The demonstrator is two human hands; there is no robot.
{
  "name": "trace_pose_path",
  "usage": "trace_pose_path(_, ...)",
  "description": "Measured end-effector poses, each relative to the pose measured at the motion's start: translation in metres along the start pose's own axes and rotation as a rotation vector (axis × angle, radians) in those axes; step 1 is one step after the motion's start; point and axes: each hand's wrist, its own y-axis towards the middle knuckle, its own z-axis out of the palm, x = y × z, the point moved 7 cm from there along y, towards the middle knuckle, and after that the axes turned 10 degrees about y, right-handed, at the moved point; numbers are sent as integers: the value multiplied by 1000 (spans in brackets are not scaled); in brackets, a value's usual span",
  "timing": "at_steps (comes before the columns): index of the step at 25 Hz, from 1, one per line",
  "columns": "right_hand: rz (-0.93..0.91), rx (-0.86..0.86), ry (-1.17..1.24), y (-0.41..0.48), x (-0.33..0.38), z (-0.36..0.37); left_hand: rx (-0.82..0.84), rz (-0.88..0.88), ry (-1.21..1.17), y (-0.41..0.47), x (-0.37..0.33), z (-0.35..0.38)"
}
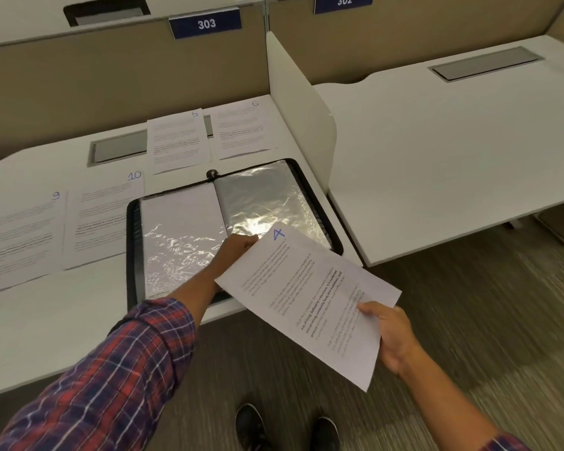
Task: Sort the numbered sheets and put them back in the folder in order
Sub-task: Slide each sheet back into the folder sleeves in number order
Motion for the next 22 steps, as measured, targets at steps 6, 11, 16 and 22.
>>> trace_pose_path(6, -35, 13, -151, -9, 7, -22, -115, -116, 108, -2, -11, -13)
trace_pose_path(11, -72, 18, -210, -17, 9, -19, -111, -136, 187, -7, -25, -11)
trace_pose_path(16, -127, -16, -168, -22, 11, -11, -85, -126, 215, -11, -32, -6)
trace_pose_path(22, -180, -36, -111, -30, 7, -5, -153, -91, 342, -21, -39, -1)
